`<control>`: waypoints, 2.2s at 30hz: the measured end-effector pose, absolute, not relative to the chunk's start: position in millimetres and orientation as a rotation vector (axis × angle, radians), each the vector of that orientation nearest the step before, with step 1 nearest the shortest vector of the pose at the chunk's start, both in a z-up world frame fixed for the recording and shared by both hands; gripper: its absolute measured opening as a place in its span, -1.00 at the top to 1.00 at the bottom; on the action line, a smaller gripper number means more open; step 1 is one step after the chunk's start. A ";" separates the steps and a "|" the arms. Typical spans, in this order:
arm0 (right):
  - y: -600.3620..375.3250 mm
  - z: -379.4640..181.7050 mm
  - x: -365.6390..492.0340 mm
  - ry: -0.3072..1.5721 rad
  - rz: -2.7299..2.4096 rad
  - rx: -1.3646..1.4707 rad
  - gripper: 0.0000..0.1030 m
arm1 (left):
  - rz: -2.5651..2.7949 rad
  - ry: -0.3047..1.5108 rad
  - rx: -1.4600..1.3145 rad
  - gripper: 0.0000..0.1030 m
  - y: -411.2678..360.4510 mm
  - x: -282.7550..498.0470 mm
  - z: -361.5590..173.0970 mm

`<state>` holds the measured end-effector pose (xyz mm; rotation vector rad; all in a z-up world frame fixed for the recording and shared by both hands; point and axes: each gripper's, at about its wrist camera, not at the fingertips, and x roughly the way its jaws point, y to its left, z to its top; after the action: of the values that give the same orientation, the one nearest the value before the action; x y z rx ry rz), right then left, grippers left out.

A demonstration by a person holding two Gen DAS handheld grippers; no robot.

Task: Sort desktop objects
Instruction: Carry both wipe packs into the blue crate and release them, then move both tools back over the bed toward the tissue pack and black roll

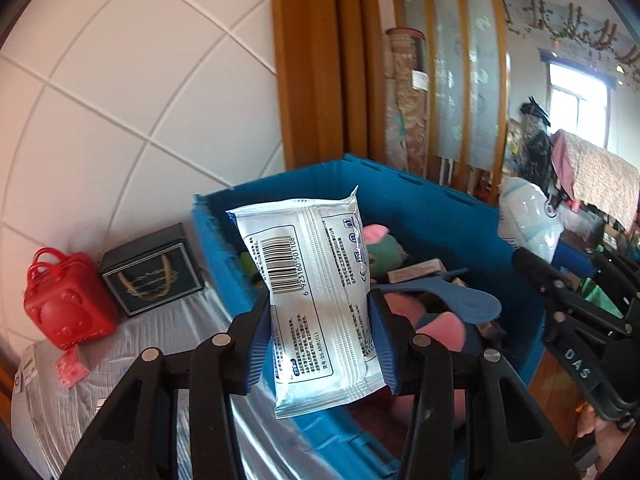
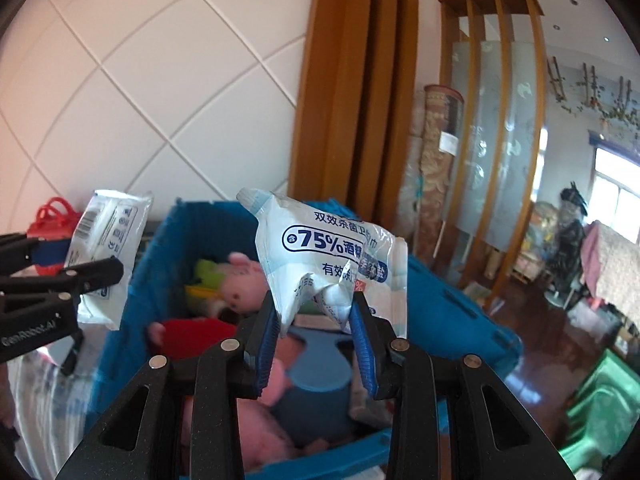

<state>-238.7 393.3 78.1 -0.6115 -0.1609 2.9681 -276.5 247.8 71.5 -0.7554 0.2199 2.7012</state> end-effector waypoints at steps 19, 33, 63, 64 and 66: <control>451.1 48.1 -272.0 -0.165 2.848 -0.720 -0.62 | 2.686 0.315 -0.793 -0.63 297.6 -281.9 60.0; 436.6 73.6 -235.6 -0.105 2.890 -0.635 -1.00 | 2.767 0.255 -0.679 -0.79 254.8 -258.2 67.9; 132.8 7.5 -291.1 -0.182 3.342 -0.966 -1.00 | 3.073 -0.080 -1.477 -0.79 -110.6 -268.7 -98.0; 127.7 -1.9 -298.8 -0.191 3.330 -1.013 -1.00 | 3.069 -0.090 -1.496 -0.79 -116.6 -275.7 -105.1; 116.4 -25.3 -317.8 -0.212 3.304 -1.117 -1.00 | 3.054 -0.112 -1.525 -0.79 -126.9 -284.0 -117.7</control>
<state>-317.8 116.4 -25.3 -1.1170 -0.2122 3.3038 -284.0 -126.9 -117.7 -1.5255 -0.1124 3.0543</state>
